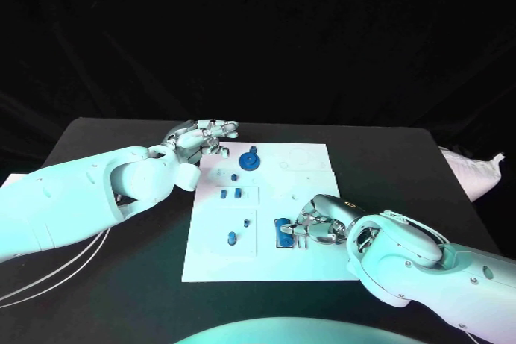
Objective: Assemble the parts on the task board
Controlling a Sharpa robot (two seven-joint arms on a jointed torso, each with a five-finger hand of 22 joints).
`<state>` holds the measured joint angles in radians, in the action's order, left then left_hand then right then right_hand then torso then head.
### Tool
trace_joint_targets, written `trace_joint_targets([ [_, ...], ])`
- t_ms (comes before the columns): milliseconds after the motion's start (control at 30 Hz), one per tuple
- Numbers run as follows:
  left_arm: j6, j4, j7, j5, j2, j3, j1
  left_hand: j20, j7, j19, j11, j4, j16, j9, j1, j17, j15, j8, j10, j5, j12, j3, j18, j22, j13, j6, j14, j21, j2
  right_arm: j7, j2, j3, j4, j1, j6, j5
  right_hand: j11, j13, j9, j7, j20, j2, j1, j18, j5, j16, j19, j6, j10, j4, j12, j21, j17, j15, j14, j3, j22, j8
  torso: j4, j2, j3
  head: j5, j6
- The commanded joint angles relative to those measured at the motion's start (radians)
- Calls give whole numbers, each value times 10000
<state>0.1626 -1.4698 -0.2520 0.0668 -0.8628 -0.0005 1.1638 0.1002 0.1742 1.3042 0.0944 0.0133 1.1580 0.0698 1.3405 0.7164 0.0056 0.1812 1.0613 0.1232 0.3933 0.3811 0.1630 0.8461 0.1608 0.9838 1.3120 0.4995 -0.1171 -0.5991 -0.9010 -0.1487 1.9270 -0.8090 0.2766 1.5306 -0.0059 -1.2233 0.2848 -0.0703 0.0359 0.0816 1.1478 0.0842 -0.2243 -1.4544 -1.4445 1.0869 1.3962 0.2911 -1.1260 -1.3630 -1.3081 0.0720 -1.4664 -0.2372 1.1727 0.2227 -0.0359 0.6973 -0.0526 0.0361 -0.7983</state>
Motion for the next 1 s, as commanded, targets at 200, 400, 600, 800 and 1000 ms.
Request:
trace_joint_targets([
  [200,-218,-1,10,-57,3,4,2,45,0,11,-9,-31,59,14,57,-4,21,30,-46,-22,58,-24,182,-9,9,-75,-73,-52,62,37,-38,1,130,17,-659,190,-113,-87,297,119,-102,-240,1020,-106,330,-69,-46,349,38,-441,-3,-50,-305,123,-648,-43,124,244,10,-2,-3,23,-44],
  [400,-237,1,37,-59,19,3,1,45,0,11,-9,-31,59,14,57,-4,21,30,-46,-22,58,-24,182,-9,9,-75,-73,-52,62,63,14,2,78,18,-956,274,-142,-151,513,142,-136,-207,1877,-128,840,-132,-70,327,77,-923,-16,-100,-444,149,-668,194,229,332,54,-4,-9,43,-80],
  [600,-225,26,50,-60,16,2,1,45,0,11,-9,-31,59,14,57,-4,21,30,-46,-22,58,-24,182,-9,9,-75,-73,-52,62,81,154,3,-71,18,-766,297,-153,-190,600,152,-142,-60,2009,-137,933,-178,-81,327,110,-978,-41,-122,-543,154,-683,294,274,366,62,-1,-3,37,-72],
  [800,-235,39,61,-60,32,1,0,45,0,11,-9,-31,59,14,57,-4,21,30,-46,-22,58,-24,182,-9,9,-75,-73,-52,62,184,301,3,-205,19,-374,211,-164,-234,660,170,-146,69,2024,-147,878,-204,-101,332,148,-957,-81,-155,-599,161,-692,351,335,388,58,-15,-9,26,-81],
  [1000,-243,49,67,-61,43,0,-1,45,0,11,-9,-31,59,14,57,-4,21,30,-46,-22,58,-24,182,-9,9,-75,-73,-52,62,302,334,3,-210,19,11,61,-164,-268,759,170,-150,181,1765,-155,758,-221,-115,326,189,-724,-89,-180,-634,163,-696,286,378,408,71,-15,-4,-3,-72],
])
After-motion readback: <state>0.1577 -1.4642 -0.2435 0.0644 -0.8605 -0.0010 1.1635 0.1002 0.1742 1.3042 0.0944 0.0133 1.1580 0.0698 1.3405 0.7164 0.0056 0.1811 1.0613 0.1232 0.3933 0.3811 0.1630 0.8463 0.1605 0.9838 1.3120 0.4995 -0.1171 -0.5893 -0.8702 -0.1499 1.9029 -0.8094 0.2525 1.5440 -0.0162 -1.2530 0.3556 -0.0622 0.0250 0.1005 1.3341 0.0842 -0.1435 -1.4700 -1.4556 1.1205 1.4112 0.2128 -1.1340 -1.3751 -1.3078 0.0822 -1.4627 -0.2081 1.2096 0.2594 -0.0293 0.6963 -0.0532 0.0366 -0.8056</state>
